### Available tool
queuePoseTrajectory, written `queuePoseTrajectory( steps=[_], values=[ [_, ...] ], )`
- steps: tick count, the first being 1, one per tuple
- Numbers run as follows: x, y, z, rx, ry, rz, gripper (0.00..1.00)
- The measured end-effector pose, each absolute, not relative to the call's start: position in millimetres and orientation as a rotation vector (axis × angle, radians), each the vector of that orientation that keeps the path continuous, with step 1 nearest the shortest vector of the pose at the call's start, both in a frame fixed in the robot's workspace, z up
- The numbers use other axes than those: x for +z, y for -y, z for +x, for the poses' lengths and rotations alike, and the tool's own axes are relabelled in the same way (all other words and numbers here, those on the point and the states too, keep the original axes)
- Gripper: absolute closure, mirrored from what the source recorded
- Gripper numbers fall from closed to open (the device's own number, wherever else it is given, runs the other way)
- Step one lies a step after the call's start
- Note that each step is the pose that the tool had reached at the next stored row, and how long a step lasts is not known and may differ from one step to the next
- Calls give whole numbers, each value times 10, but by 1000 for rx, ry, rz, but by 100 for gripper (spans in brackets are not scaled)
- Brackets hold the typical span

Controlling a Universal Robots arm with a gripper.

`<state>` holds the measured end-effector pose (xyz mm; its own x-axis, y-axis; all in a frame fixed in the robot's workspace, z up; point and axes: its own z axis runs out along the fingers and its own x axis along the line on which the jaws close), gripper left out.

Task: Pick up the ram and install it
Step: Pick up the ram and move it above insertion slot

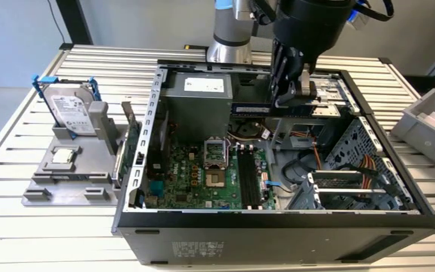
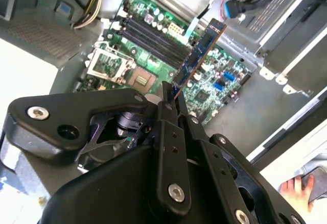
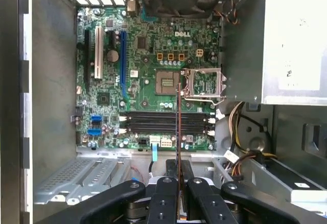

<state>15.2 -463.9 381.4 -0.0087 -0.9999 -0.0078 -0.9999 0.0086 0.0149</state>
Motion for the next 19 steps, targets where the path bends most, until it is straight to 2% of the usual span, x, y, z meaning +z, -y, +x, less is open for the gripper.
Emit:
queuePoseTrajectory(
  steps=[19],
  values=[
    [3814, 4587, 203, -26, 2317, 2115, 100]
  ],
)
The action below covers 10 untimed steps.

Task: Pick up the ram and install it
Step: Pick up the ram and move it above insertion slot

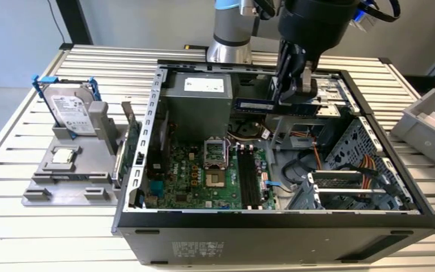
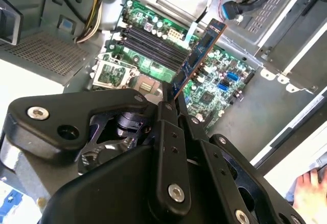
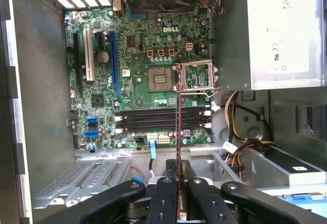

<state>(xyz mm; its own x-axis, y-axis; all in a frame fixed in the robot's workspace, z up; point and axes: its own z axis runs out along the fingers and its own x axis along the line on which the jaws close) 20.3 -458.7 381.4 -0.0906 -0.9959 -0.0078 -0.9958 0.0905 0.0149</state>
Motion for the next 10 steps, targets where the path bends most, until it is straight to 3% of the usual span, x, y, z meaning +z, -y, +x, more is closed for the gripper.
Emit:
queuePoseTrajectory(
  steps=[10],
  values=[
    [3814, 4587, 209, -26, 2317, 2115, 100]
  ],
)
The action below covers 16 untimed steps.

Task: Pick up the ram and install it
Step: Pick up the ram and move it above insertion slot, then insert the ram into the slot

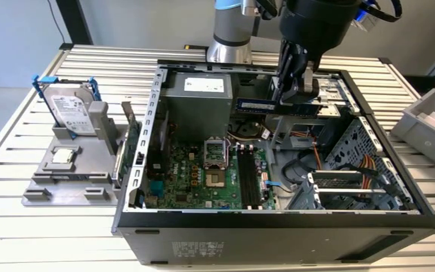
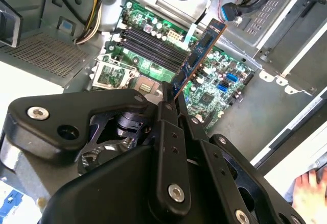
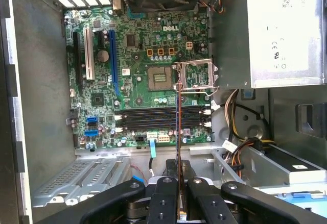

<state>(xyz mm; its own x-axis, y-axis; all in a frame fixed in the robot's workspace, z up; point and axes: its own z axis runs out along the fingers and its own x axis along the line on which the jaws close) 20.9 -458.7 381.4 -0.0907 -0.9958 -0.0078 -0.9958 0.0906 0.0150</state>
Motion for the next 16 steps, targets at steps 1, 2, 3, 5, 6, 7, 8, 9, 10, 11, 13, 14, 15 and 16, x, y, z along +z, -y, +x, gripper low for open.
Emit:
queuePoseTrajectory(
  steps=[1, 2, 3, 5, 6, 7, 8, 9, 10, 11, 13, 14, 15, 16],
  values=[
    [3814, 4587, 209, -26, 2317, 2115, 100],
    [3814, 4587, 209, -26, 2317, 2115, 100],
    [3814, 4587, 209, -26, 2317, 2115, 100],
    [3814, 4587, 209, -26, 2319, 2113, 100],
    [3814, 4587, 209, -25, 2322, 2110, 100],
    [3813, 4585, 210, -25, 2326, 2105, 100],
    [3814, 4583, 210, -25, 2332, 2099, 100],
    [3814, 4582, 210, -25, 2338, 2092, 100],
    [3814, 4581, 209, -25, 2343, 2086, 100],
    [3814, 4581, 209, -25, 2344, 2085, 100],
    [3814, 4581, 209, -25, 2345, 2084, 100],
    [3814, 4581, 209, -25, 2346, 2083, 100],
    [3814, 4581, 209, -25, 2346, 2082, 100],
    [3814, 4581, 209, -25, 2347, 2082, 100]
  ],
)
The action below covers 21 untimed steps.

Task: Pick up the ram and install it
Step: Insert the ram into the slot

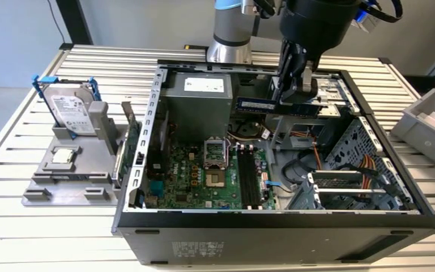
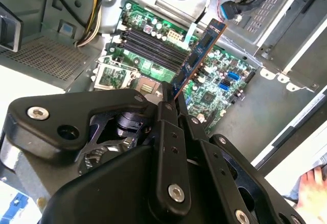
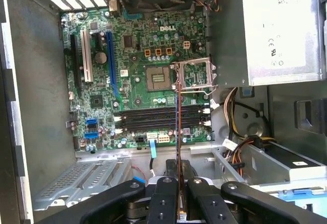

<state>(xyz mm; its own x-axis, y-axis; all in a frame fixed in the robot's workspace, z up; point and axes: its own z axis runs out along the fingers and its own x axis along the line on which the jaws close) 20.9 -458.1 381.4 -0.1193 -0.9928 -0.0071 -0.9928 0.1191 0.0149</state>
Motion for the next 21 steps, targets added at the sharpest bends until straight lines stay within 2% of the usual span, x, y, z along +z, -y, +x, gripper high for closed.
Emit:
queuePoseTrajectory(
  steps=[21],
  values=[
    [3814, 4581, 209, -25, 2508, 1886, 100]
  ],
)
